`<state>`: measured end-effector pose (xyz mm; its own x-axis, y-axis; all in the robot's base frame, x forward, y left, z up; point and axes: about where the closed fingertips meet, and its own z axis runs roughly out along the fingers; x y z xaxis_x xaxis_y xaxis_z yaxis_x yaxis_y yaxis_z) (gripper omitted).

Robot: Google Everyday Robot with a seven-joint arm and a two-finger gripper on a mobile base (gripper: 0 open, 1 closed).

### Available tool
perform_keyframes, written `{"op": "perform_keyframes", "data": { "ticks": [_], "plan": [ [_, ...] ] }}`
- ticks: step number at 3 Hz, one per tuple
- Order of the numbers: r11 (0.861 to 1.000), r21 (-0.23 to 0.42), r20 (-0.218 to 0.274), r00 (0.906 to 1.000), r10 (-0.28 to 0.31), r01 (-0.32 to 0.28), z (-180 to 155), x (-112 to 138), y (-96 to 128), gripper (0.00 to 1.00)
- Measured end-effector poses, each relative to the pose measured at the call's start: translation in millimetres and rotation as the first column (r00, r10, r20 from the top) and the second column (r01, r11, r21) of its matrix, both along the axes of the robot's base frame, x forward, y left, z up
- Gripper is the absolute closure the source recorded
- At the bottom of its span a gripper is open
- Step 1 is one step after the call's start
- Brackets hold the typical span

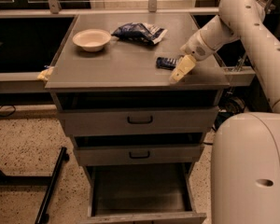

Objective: Place rxbar blueberry into bottom drawer

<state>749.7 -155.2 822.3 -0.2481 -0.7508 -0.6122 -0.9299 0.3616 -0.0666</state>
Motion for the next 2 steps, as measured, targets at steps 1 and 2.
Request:
{"op": "perform_keyframes", "data": {
  "ticks": [1, 2],
  "plan": [
    [1.0, -0.009, -0.009, 0.9999, 0.005, -0.005, -6.6, 1.5, 1.2, 0.0],
    [1.0, -0.015, -0.014, 0.9999, 0.003, -0.003, -9.1, 2.0, 0.0, 0.18]
  ]
}}
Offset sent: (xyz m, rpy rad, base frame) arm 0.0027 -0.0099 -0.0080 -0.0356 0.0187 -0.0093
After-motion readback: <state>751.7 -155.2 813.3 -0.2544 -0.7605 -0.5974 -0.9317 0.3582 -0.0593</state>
